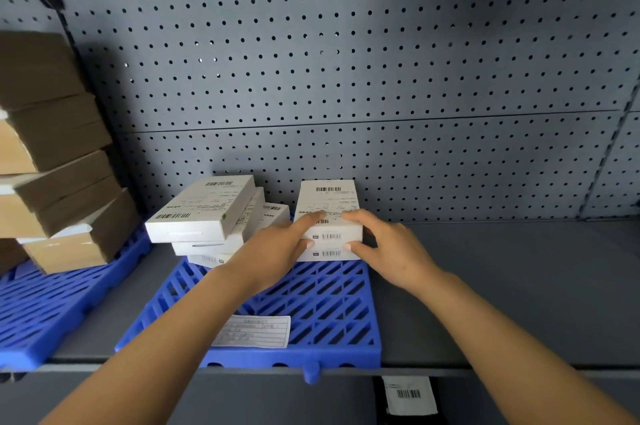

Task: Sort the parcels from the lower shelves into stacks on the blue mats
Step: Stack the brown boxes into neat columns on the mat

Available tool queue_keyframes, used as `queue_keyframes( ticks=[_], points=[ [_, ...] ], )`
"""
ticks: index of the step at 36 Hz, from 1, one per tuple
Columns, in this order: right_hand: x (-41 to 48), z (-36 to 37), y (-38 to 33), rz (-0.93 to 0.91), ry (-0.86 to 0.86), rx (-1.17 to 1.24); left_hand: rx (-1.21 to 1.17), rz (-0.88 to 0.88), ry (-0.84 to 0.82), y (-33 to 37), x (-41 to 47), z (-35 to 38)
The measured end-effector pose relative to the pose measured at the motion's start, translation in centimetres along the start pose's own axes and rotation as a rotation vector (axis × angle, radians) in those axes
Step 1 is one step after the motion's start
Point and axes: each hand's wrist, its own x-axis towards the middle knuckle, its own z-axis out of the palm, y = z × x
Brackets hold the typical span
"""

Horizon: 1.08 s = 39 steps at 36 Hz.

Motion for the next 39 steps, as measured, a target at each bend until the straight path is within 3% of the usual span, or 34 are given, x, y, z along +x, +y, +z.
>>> queue_keyframes(
  ticks=[23, 28, 39],
  points=[
    [-0.3, -2.0, -3.4, 0.001, -0.093, -0.452, 0.370, -0.123, 0.074, 2.2, -0.6, -0.4],
    [-0.6, -2.8, -4.7, 0.001, -0.118, -0.499, 0.311, -0.101, 0.098, 2.7, -1.5, -1.3],
    [-1.8, -3.7, -9.2, -0.192, -0.049, -0.397, 0.230, 0.061, 0.301, 0.1, -7.0, -7.0]
  ],
)
